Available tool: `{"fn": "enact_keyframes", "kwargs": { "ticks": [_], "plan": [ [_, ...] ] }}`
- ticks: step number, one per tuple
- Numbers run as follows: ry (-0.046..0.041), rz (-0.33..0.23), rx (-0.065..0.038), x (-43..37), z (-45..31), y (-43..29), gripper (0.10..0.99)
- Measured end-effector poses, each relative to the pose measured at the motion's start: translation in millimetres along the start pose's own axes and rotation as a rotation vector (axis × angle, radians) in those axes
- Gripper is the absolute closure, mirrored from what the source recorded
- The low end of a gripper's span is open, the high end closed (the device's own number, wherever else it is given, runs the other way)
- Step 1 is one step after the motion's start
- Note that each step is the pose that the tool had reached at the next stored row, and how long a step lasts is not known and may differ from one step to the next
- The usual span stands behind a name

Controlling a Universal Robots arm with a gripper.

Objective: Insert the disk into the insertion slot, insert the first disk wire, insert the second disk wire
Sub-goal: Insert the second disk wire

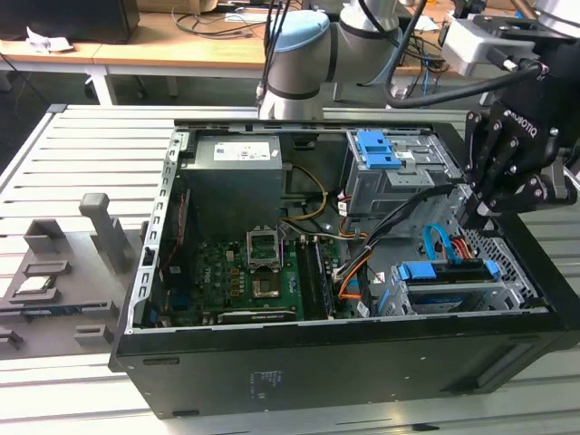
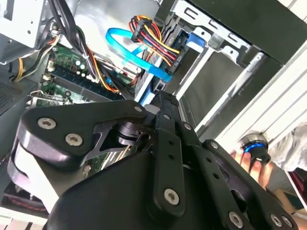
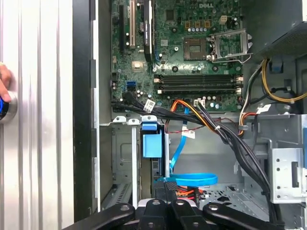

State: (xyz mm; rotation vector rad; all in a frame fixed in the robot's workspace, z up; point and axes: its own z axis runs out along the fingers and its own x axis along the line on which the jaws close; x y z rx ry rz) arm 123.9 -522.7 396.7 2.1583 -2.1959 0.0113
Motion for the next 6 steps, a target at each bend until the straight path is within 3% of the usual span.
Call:
{"fn": "enact_keyframes", "kwargs": {
  "ticks": [6],
  "plan": [
    [0.0000, 0.000, 0.000, 0.1, -0.9, 0.0, 0.980]
  ]
}}
